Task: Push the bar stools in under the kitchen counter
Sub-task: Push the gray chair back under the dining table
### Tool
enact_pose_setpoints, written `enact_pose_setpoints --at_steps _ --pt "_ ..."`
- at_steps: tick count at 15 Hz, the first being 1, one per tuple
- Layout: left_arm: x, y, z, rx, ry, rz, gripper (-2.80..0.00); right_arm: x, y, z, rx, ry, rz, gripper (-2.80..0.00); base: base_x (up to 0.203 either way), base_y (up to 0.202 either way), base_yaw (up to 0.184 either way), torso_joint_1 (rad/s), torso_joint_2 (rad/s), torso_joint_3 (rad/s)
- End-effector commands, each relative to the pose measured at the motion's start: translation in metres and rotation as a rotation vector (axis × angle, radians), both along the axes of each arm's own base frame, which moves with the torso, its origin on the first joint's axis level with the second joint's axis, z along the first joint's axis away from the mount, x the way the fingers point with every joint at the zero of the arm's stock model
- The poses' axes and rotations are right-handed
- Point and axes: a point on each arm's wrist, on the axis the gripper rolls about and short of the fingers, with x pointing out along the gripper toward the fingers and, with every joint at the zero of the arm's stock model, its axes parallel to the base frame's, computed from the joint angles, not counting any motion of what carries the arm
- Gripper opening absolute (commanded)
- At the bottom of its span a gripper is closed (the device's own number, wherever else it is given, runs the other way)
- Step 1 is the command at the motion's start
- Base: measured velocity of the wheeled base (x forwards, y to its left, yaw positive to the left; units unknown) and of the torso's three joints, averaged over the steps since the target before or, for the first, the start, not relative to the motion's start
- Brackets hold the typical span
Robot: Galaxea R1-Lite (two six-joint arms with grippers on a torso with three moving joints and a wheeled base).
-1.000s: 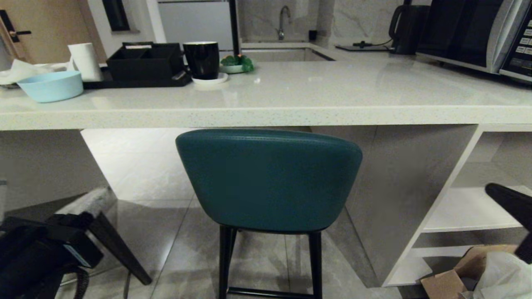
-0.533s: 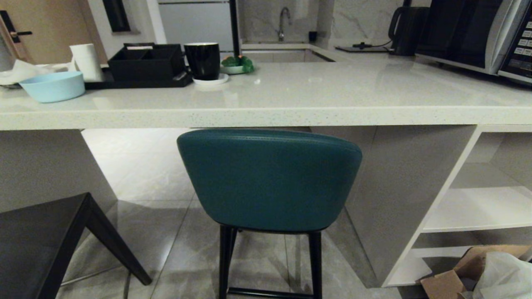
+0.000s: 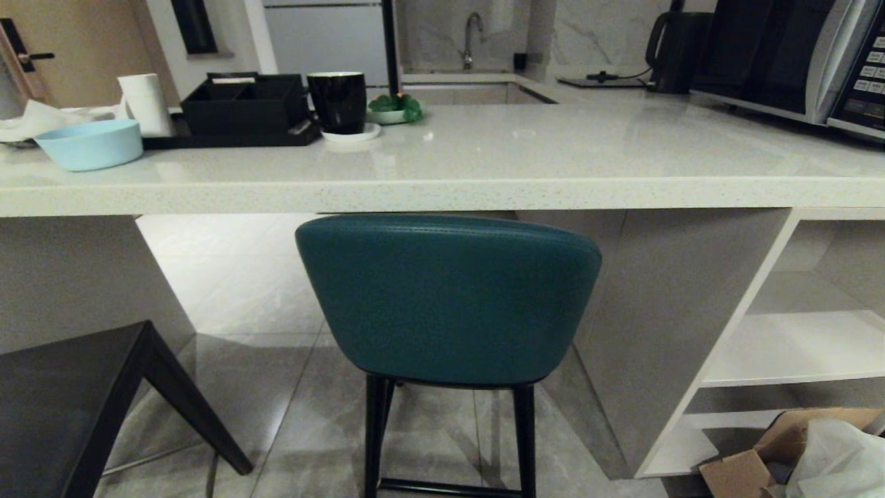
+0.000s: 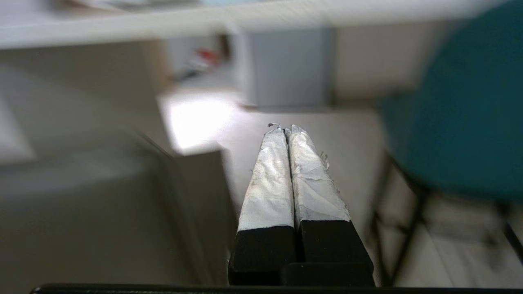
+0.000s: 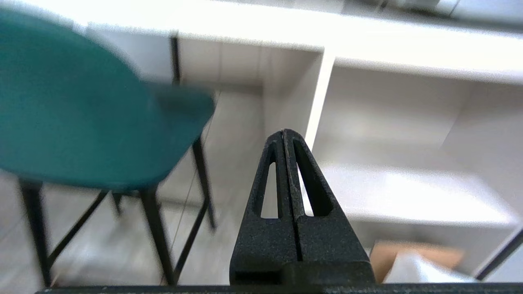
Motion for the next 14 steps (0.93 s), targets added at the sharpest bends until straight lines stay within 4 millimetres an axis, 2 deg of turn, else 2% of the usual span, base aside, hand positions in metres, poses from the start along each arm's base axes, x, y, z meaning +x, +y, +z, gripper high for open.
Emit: enact_pose_setpoints --at_steps 1,3,4,7,8,9,10,14 --pt "-0.007 -0.002 -0.031 0.009 0.021 -0.073 -2.80 -0.018 0.000 -0.011 -0.017 -0.008 0.019 -2.80 0.000 0.000 0.000 0.000 0.00 0.000" --pt "0.003 -0.002 -0.054 -0.013 0.119 -0.108 -2.80 -0.032 0.000 -0.038 -0.028 -0.007 0.022 -2.80 0.000 0.000 0.000 0.000 0.00 0.000" --pt "0.003 -0.002 -0.057 -0.054 0.129 -0.129 -2.80 -0.030 -0.001 -0.058 -0.029 0.028 0.008 -2.80 0.000 0.000 0.000 0.000 0.00 0.000" --pt "0.004 -0.003 -0.066 -0.087 0.223 -0.150 -2.80 0.002 -0.002 -0.117 -0.027 0.168 -0.016 -2.80 0.000 0.000 0.000 0.000 0.00 0.000" --pt "0.004 -0.003 -0.067 -0.084 0.230 -0.152 -2.80 0.006 -0.002 -0.131 -0.021 0.210 -0.014 -2.80 0.000 0.000 0.000 0.000 0.00 0.000" --pt "0.004 -0.003 -0.066 -0.081 0.227 -0.153 -2.80 0.008 -0.002 -0.135 -0.001 0.213 -0.014 -2.80 0.000 0.000 0.000 0.000 0.00 0.000" --pt "0.004 -0.003 -0.066 -0.081 0.227 -0.153 -2.80 0.007 -0.002 -0.129 0.016 0.171 -0.020 -2.80 0.000 0.000 0.000 0.000 0.00 0.000" --pt "0.004 -0.003 -0.066 -0.082 0.225 -0.152 -2.80 0.008 -0.002 -0.129 0.019 0.171 -0.022 -2.80 0.000 0.000 0.000 0.000 0.00 0.000"
